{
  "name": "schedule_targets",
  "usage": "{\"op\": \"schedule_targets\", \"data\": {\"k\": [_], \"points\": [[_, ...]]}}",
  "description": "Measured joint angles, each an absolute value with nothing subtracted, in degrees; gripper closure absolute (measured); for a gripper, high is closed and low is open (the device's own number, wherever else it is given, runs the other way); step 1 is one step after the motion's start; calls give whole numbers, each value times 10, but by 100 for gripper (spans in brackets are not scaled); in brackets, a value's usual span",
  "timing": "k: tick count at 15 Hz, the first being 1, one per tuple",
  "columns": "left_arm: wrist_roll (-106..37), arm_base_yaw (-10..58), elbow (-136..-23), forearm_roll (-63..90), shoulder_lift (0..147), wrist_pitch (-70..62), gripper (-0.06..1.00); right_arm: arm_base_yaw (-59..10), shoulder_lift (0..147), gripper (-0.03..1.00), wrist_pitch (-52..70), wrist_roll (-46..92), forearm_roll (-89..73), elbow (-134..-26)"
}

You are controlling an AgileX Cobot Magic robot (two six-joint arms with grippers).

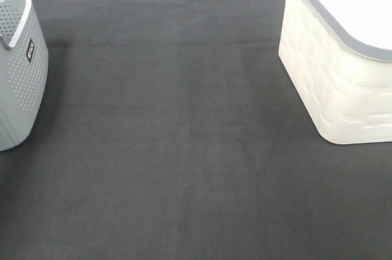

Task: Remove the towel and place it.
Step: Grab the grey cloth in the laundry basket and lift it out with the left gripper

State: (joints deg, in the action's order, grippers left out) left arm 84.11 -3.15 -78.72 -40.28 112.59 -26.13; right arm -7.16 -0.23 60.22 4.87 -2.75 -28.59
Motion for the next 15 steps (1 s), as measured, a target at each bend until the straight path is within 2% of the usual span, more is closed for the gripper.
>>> {"op": "schedule_targets", "data": {"k": [4,6,7,8,11,12,15], "points": [[841,-32,-787,-385,1147,-222,20,-72,-2,20,602,49,-28,-286],[841,-32,-787,-380,1148,-214,25,-72,-2,20,602,49,-28,-286],[841,-32,-787,-375,1149,-213,33,-72,-2,20,602,49,-28,-286],[841,-32,-787,-373,1150,-213,46,-72,-2,20,602,49,-28,-286],[835,-32,-787,-371,1151,-211,90,-72,-2,20,602,49,-28,-286],[833,-32,-787,-371,1151,-210,94,-72,-2,20,602,49,-28,-286],[823,-32,-787,-368,1151,-203,94,-72,-2,20,602,48,-28,-286]]}}
